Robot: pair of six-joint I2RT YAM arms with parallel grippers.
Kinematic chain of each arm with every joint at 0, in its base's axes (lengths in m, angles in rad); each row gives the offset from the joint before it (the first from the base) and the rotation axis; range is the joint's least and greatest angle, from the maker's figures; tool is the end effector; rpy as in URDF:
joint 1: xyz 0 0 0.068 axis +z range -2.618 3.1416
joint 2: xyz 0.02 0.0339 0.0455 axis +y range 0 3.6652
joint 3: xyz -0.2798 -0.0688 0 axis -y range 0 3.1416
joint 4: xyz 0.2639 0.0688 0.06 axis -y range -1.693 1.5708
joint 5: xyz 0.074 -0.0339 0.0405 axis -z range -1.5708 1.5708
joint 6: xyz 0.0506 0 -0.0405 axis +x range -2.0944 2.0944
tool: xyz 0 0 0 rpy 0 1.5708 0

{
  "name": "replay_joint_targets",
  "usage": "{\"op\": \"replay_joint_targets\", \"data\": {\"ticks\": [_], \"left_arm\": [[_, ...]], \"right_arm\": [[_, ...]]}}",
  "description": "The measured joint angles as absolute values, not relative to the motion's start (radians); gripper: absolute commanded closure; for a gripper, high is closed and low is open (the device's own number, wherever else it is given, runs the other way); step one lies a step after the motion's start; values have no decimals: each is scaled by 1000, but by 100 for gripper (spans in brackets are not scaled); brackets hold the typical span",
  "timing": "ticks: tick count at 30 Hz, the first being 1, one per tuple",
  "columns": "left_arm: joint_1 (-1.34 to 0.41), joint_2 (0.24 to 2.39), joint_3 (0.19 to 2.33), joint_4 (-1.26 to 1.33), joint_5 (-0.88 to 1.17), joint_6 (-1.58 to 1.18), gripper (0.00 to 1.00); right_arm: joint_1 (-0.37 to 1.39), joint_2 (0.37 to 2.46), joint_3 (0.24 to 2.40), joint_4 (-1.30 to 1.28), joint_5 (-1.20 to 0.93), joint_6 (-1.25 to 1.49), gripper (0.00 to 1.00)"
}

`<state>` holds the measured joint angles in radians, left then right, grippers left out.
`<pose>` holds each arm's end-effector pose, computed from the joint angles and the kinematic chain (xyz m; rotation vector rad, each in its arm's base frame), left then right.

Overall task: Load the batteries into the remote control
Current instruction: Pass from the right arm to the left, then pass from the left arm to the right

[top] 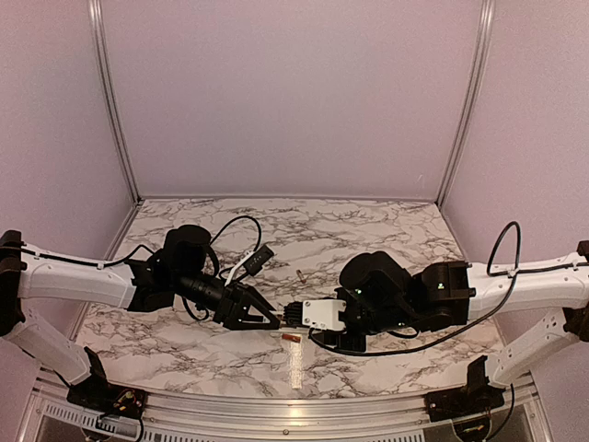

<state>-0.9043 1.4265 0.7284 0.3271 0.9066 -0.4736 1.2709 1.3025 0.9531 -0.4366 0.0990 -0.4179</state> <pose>0.1656 -0.2750 0.2286 1.1418 1.9180 -1.7171 0.0941 0.2872 0.2613 -1.7406 1.6115 0.2991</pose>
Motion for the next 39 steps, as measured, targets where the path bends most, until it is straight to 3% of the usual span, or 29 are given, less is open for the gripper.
{"op": "replay_joint_targets", "data": {"ticks": [5,10,14,20,22,23,32,39], "left_arm": [[-911,1440,730,313,938,-488,69],[-910,1446,734,321,943,-515,81],[-909,1450,738,318,935,-557,92],[-896,1450,737,365,928,-581,99],[-880,1444,731,408,925,-600,99],[-871,1441,725,429,924,-609,100],[-758,1386,632,706,830,-710,100],[-755,1389,564,1048,732,-810,100]], "right_arm": [[1275,1320,960,-461,125,-447,100],[1284,1320,986,-476,144,-473,100],[1288,1320,986,-476,177,-500,67],[1291,1299,984,-453,269,-481,33],[1291,1266,981,-428,316,-468,5],[1291,1245,978,-414,332,-453,2],[1259,901,825,-99,422,-356,1],[1079,905,812,52,301,-70,1]]}}
